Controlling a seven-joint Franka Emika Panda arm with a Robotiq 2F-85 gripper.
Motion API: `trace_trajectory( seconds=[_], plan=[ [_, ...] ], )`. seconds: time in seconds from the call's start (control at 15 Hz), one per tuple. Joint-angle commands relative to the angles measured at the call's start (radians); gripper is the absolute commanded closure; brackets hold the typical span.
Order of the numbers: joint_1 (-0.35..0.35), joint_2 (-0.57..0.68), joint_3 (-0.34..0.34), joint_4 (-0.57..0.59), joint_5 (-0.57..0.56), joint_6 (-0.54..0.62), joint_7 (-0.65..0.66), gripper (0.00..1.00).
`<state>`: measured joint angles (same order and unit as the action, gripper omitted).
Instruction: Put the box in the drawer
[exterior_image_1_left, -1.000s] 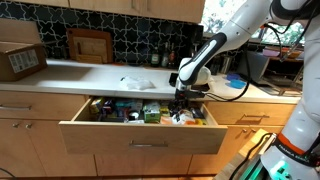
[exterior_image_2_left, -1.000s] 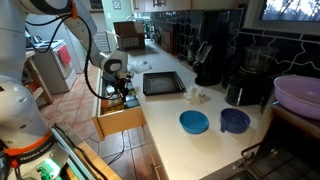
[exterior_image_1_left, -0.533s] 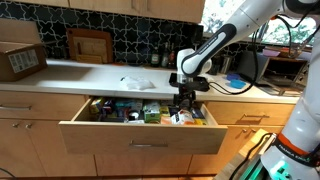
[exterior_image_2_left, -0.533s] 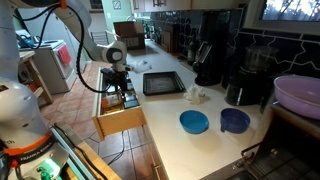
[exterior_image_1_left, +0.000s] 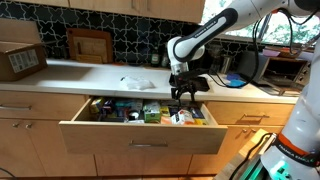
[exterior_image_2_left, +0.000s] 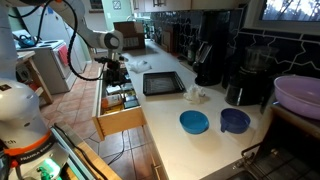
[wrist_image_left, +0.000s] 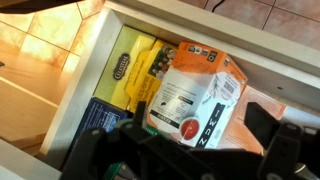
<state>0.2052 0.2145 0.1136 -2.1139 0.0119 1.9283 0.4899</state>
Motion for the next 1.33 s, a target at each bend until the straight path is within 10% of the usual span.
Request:
trace_trajectory(
  seconds=[0.0,0.67,1.27],
  plan=[
    [0.000,0.000,0.000,0.003,0.000,-0.002,0.000,0.00],
    [0.034,0.120,0.049,0.068,0.139,0.019,0.011,0.00],
    [0.083,0.232,0.001,0.045,0.131,0.276,0.184,0.81]
  ],
)
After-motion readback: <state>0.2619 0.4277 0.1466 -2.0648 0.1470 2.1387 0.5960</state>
